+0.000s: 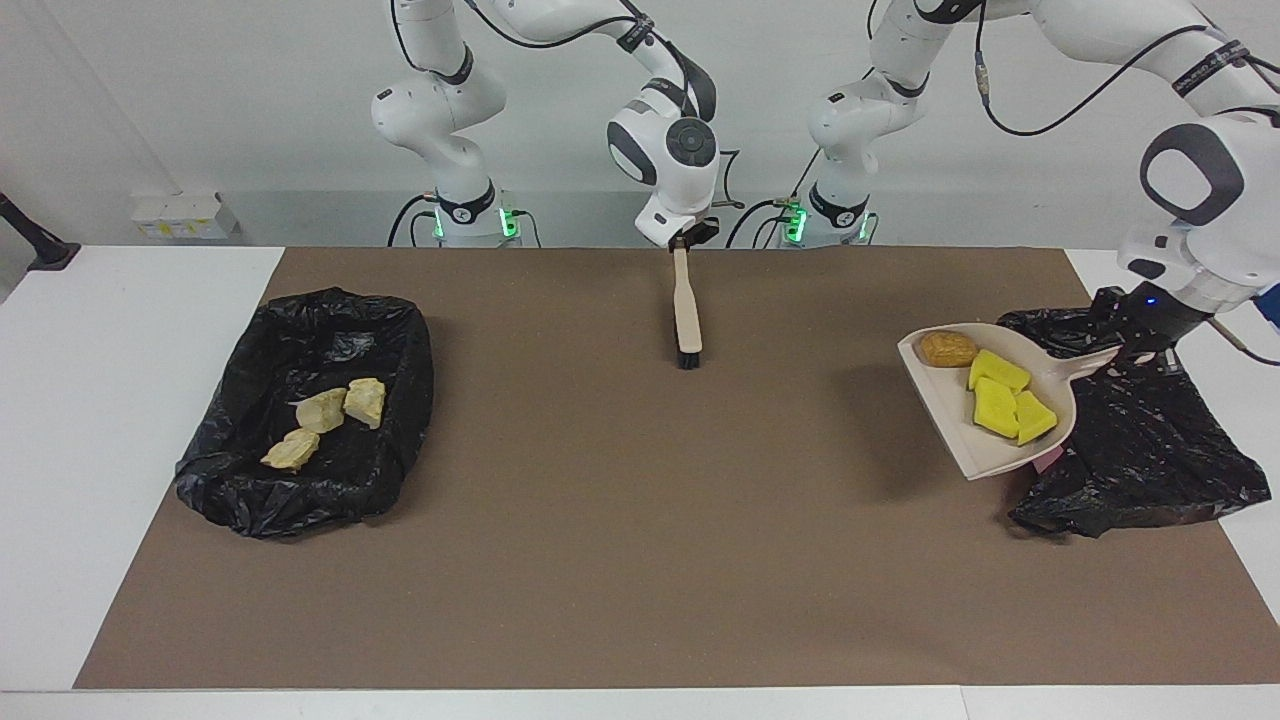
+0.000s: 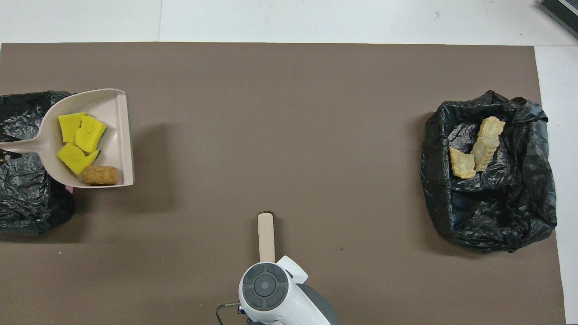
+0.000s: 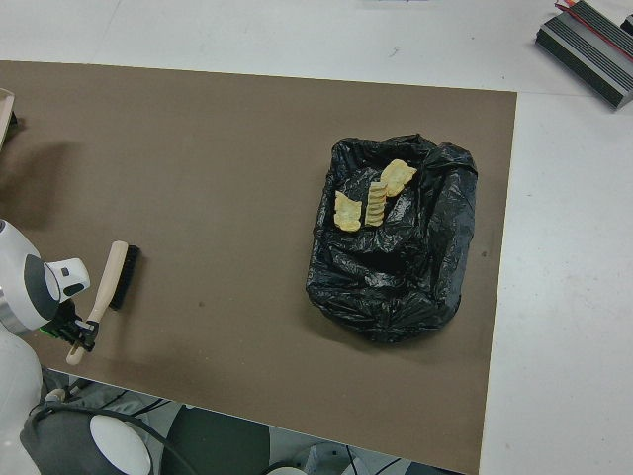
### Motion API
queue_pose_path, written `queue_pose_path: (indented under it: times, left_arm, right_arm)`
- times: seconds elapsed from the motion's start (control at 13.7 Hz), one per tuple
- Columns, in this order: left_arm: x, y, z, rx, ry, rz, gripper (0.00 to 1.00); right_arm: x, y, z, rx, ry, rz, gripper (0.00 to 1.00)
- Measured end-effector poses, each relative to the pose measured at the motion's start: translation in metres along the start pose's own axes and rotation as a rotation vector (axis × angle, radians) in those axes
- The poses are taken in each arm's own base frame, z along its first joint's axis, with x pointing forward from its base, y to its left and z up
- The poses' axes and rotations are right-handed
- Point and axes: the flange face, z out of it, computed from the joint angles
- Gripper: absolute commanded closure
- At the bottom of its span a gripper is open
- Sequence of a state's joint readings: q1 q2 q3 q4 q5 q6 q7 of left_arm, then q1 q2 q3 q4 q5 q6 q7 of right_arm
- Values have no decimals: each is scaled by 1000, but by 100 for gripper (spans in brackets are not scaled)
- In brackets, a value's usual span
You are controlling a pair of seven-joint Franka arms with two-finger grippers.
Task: Sweep and dump trash in bin
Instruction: 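Tip the dustpan over the bag with the left gripper while the right gripper withdraws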
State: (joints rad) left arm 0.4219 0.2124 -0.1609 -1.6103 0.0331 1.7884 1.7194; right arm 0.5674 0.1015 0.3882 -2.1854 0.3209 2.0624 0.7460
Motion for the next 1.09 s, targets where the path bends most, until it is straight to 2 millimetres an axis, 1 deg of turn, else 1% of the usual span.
queue_pose_path:
  times: [0.22, 0.36, 0.44, 0.51, 0.66, 0.8, 0.87, 1.02, 1.09]
  left_arm:
    - [-53, -2, -10, 11, -81, 30, 100]
    - [-82, -3, -18, 13, -155, 55, 100]
    - [-89, -5, -22, 14, -200, 72, 100]
    - [-93, -9, -25, 24, -250, 87, 100]
    - [-100, -14, -31, 42, -361, 120, 100]
    - [-105, -19, -35, 59, -464, 156, 100]
    - [-105, -20, -33, 58, -500, 173, 100]
    - [-100, -22, -24, 41, -598, 187, 100]
    - [-92, -23, -22, 33, -653, 195, 100]
  right_arm:
    - [5, 0, -6, 12, 5, 6, 26]
    - [12, 0, -21, 37, 24, 16, 17]
    - [20, 3, -37, 62, 45, 31, 13]
    - [29, 12, -59, 91, 69, 55, 11]
    - [44, 43, -113, 129, 109, 108, 0]
    - [54, 78, -165, 145, 178, 156, 0]
    - [59, 94, -184, 147, 217, 177, 0]
    - [69, 124, -218, 169, 282, 213, 0]
    - [75, 138, -232, 181, 303, 223, 0]
